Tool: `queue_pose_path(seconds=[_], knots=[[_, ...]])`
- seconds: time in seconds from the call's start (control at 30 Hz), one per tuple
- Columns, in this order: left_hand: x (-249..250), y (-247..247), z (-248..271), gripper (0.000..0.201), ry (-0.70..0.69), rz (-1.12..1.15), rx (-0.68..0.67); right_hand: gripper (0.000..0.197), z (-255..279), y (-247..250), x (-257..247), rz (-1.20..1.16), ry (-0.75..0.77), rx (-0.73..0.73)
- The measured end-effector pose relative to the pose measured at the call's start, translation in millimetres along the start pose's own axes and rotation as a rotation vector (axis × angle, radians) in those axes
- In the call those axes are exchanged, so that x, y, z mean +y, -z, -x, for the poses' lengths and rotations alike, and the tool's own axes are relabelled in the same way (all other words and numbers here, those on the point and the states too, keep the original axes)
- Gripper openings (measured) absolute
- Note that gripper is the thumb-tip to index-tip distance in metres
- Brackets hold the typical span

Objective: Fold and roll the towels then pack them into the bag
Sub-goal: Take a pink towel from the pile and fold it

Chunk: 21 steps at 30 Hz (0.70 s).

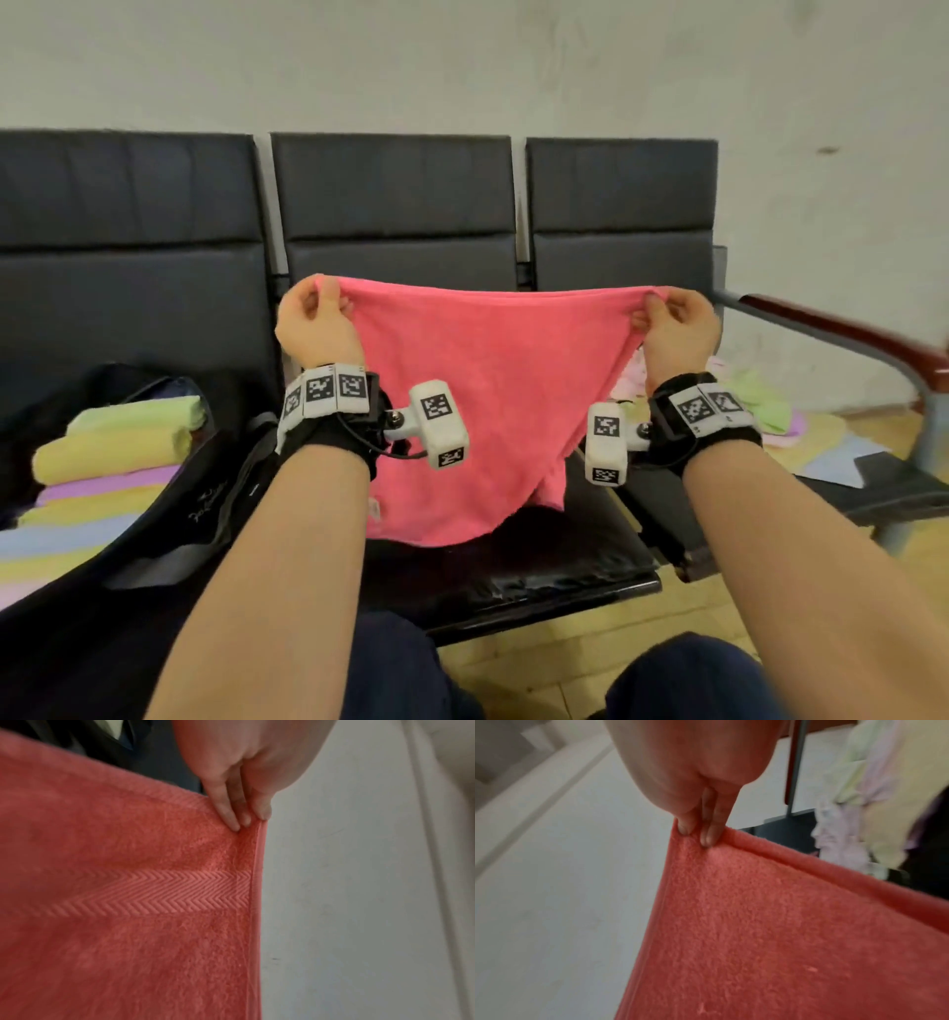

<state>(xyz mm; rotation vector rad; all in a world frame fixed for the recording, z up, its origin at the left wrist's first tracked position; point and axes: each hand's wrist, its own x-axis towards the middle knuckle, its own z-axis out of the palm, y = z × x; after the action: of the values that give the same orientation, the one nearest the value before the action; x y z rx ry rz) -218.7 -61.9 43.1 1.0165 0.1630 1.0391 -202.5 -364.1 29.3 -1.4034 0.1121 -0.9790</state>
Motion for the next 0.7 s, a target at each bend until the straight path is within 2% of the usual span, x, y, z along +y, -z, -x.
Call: queue_pose_path(seconds=[0.07, 0.13, 0.17, 0.2, 0.27, 0.33, 0.37, 0.43, 0.53, 0.63, 0.7], knots=[[29.0, -10.9, -0.9, 0.006, -0.103, 0.020, -0.021, 0.020, -8.1, -2.5, -33.0, -0.038, 0.134, 0.090], [52.7, -16.8, 0.4, 0.013, -0.212, 0.012, -0.044, 0.012, -9.0, -2.2, -59.4, -0.081, 0.242, 0.148], [60.4, -17.6, 1.2, 0.017, -0.239, -0.014, -0.045, 0.005, -9.4, -0.9, -65.7, -0.052, 0.253, 0.129], [64.4, -16.7, 2.0, 0.021, -0.238, -0.076, -0.032, 0.009, -11.8, 0.2, -63.1, 0.038, 0.223, 0.091], [65.9, -11.3, 3.0, 0.025, -0.144, -0.300, 0.027, 0.016, -12.8, 5.2, -52.5, 0.247, 0.078, -0.025], [65.8, -6.2, 8.2, 0.025, -0.028, -0.532, 0.033, 0.012, -13.4, 12.8, -42.6, 0.261, -0.029, -0.082], [66.6, -6.0, 12.0, 0.025, 0.003, -0.569, 0.016, 0.009, -12.2, 15.2, -41.9, 0.214, -0.050, -0.085], [67.7, -8.1, 18.8, 0.024, 0.006, -0.525, -0.004, 0.008, -9.0, 20.3, -44.5, 0.138, -0.056, -0.078], [70.3, -13.2, 20.1, 0.026, -0.071, -0.374, -0.015, 0.018, -10.4, 25.9, -50.6, 0.109, -0.057, -0.060], [72.3, -13.7, 10.5, 0.027, -0.091, -0.403, -0.067, 0.024, -13.5, 31.6, -58.8, 0.066, -0.077, 0.003], [69.3, -12.7, 2.6, 0.029, -0.064, -0.462, -0.114, 0.027, -17.9, 34.7, -62.1, 0.027, -0.165, 0.038]])
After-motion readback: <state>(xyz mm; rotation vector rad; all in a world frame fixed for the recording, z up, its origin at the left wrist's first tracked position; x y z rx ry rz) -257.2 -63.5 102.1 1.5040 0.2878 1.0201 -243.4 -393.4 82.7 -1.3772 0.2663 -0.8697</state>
